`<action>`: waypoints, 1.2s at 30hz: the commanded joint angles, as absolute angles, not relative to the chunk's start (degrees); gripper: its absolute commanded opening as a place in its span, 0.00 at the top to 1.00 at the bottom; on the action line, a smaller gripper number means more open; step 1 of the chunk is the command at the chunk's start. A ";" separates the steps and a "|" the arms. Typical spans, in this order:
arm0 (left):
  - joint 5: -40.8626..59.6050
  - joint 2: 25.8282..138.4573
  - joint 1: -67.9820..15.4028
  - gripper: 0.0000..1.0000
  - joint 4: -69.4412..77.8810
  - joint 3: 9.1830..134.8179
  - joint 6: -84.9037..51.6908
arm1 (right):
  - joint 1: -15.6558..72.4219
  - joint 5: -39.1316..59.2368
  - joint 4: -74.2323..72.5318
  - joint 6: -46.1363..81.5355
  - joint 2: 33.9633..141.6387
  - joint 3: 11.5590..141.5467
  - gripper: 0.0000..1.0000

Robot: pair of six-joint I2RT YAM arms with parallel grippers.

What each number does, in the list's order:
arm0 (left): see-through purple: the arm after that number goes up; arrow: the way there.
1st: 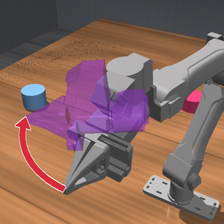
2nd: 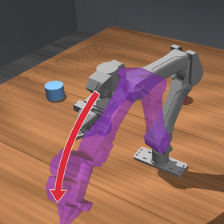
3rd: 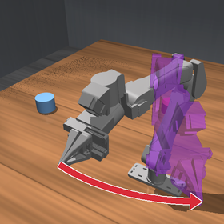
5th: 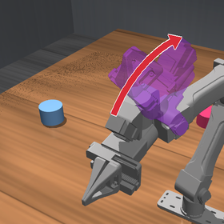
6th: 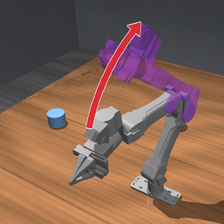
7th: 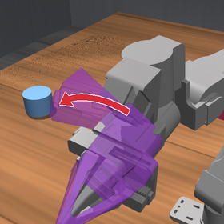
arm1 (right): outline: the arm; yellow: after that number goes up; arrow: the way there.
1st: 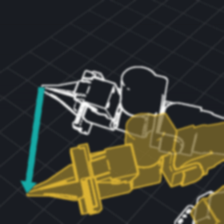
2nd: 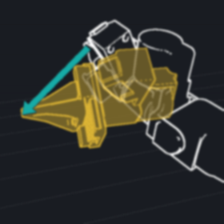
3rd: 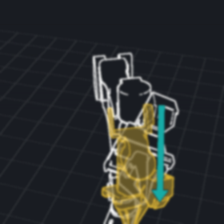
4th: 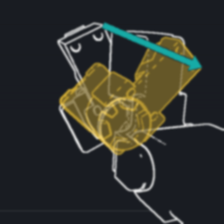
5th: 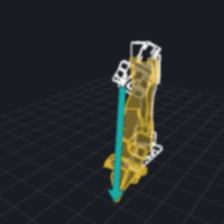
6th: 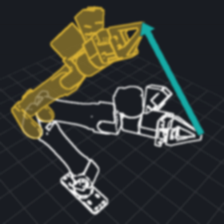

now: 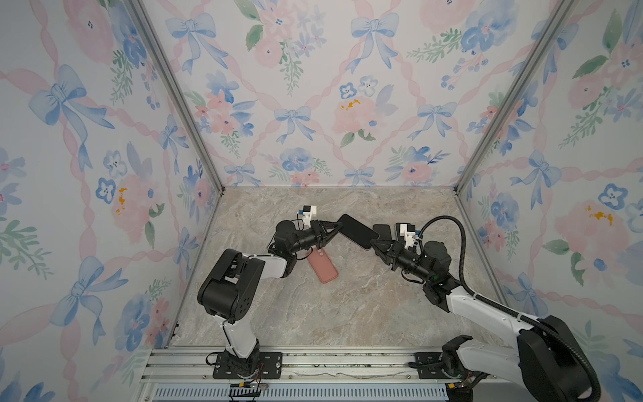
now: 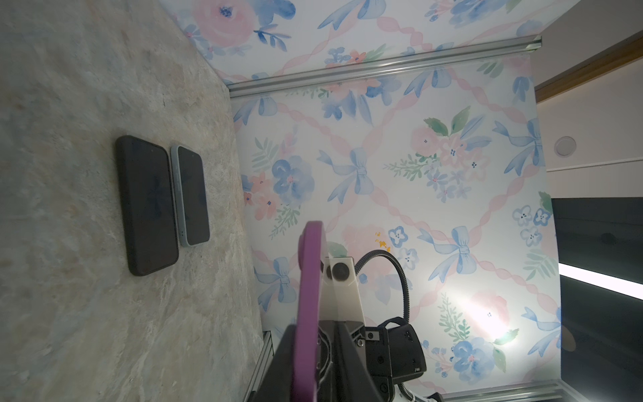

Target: Put the phone into the phone case

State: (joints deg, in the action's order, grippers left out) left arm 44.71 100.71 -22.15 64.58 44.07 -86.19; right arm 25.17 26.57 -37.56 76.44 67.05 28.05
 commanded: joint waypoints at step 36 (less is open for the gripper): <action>20.78 107.11 -15.73 0.28 -12.05 63.62 -33.87 | 29.38 25.31 -3.28 52.68 67.10 39.09 1.00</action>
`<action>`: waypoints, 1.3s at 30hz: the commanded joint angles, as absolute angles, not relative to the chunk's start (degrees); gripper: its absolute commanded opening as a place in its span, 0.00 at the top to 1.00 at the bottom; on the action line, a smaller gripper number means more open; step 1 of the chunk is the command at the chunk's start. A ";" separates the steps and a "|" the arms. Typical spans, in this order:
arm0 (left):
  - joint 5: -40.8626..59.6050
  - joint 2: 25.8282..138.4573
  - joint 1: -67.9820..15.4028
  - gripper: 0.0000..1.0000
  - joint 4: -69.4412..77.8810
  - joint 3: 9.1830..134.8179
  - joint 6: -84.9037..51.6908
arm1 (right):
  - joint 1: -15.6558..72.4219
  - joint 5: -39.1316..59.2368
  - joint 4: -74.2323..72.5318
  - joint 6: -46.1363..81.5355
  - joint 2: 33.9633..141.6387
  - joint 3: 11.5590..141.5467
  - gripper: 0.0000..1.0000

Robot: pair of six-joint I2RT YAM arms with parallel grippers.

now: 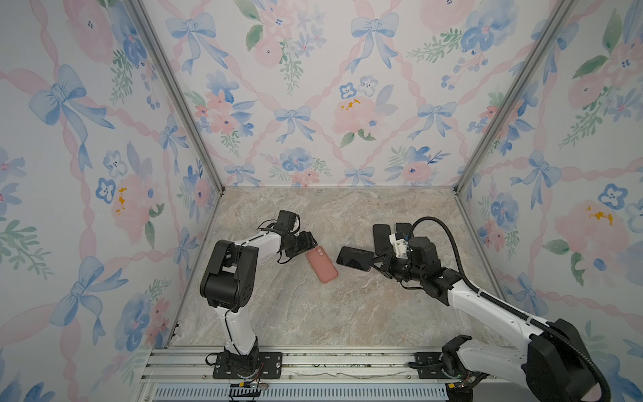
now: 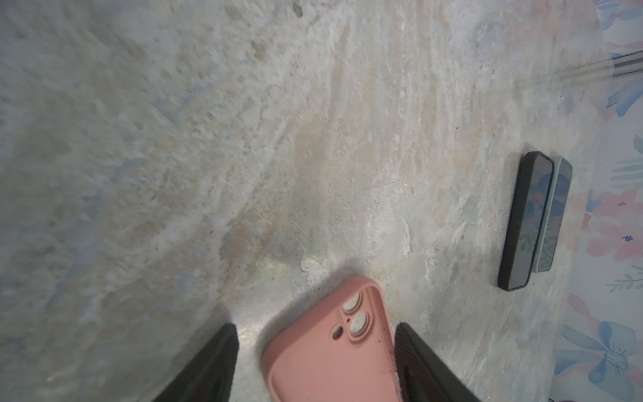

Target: Put the phone into the phone case

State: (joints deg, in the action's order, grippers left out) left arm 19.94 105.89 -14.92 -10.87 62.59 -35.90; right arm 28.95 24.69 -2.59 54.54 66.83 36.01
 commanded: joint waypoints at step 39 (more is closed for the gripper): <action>20.67 93.83 -33.93 0.43 -11.36 43.48 -42.33 | 28.15 26.06 2.47 54.03 62.19 34.87 1.00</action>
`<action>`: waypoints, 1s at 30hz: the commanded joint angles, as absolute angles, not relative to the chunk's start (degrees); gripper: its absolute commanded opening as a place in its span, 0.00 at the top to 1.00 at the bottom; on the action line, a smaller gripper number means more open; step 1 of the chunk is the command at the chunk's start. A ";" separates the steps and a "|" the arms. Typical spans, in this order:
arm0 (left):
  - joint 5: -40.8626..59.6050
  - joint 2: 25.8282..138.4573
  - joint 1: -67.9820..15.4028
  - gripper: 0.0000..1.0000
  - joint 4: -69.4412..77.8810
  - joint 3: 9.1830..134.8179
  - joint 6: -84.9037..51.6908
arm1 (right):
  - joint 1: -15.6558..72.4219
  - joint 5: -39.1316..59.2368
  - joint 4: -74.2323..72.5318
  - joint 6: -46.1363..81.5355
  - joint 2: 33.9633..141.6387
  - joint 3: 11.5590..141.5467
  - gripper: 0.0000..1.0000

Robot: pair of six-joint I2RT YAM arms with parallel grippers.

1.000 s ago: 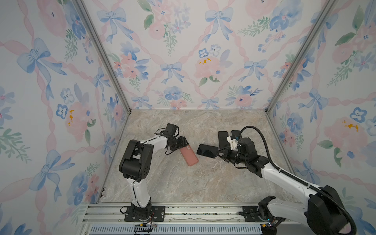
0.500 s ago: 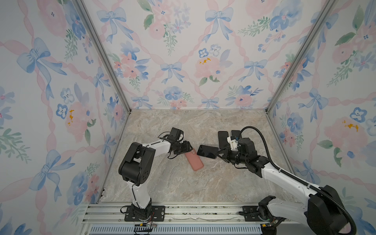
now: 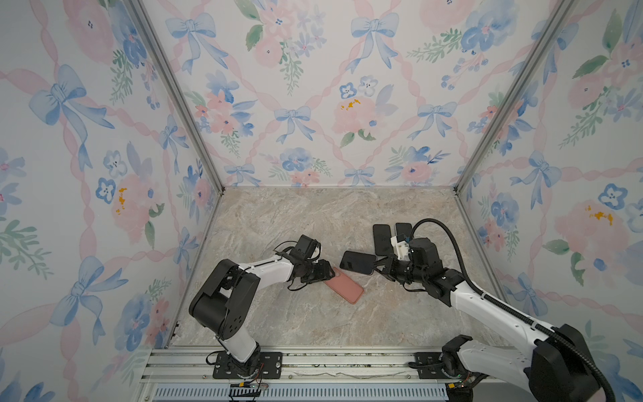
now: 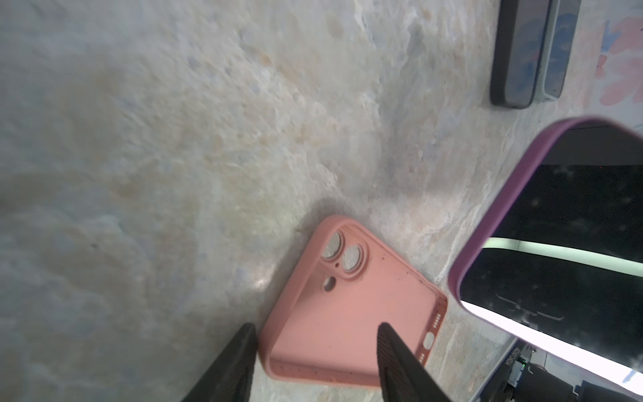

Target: Put the phone into the phone case

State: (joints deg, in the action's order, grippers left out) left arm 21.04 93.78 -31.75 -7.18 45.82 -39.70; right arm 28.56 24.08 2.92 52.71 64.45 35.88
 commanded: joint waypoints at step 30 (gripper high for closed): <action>25.57 93.48 -31.03 0.38 -1.82 41.75 -45.64 | 34.72 27.19 -8.11 67.41 62.61 24.24 1.00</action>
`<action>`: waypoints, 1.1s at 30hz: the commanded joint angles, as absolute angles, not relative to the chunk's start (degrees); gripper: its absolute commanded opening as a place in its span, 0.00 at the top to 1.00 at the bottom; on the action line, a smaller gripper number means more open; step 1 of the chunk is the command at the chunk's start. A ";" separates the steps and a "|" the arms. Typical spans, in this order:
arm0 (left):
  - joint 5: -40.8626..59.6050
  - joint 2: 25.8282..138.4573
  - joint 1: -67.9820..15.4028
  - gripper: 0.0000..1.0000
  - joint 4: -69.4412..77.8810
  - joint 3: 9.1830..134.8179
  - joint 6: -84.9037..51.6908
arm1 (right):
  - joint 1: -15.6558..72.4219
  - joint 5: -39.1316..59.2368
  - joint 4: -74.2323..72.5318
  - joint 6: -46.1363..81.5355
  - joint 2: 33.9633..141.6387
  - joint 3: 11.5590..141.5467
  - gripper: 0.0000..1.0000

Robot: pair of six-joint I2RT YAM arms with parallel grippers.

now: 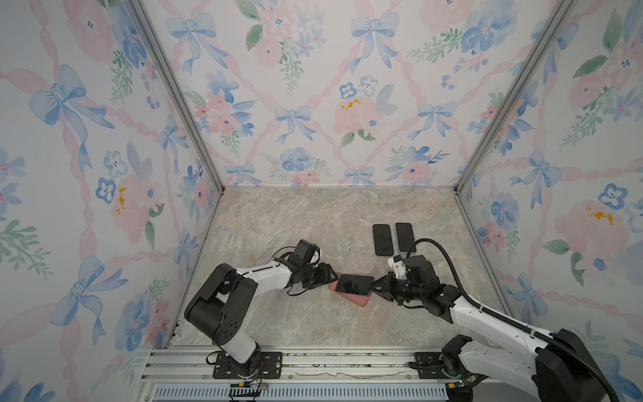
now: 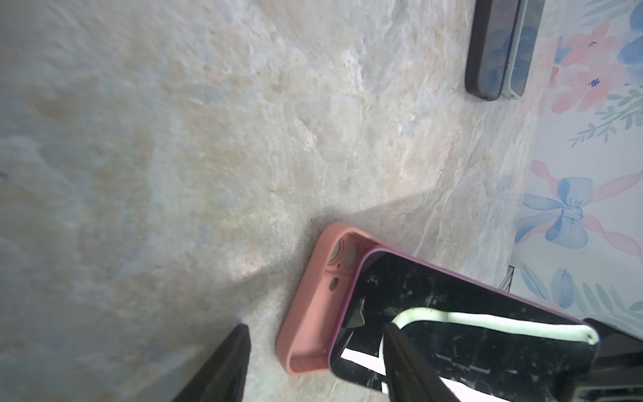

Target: Put the phone into the phone case

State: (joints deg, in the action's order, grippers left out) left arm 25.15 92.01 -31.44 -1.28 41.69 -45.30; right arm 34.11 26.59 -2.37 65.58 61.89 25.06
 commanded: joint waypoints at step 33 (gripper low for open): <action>27.20 92.69 -31.09 0.41 0.47 39.13 -47.34 | 34.89 28.48 -14.41 64.26 80.91 27.65 1.00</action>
State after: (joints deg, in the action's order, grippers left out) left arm 25.47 92.77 -30.30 2.52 40.91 -46.11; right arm 34.17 29.17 -17.50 65.95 78.28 26.48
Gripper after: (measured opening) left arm 0.592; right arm 0.090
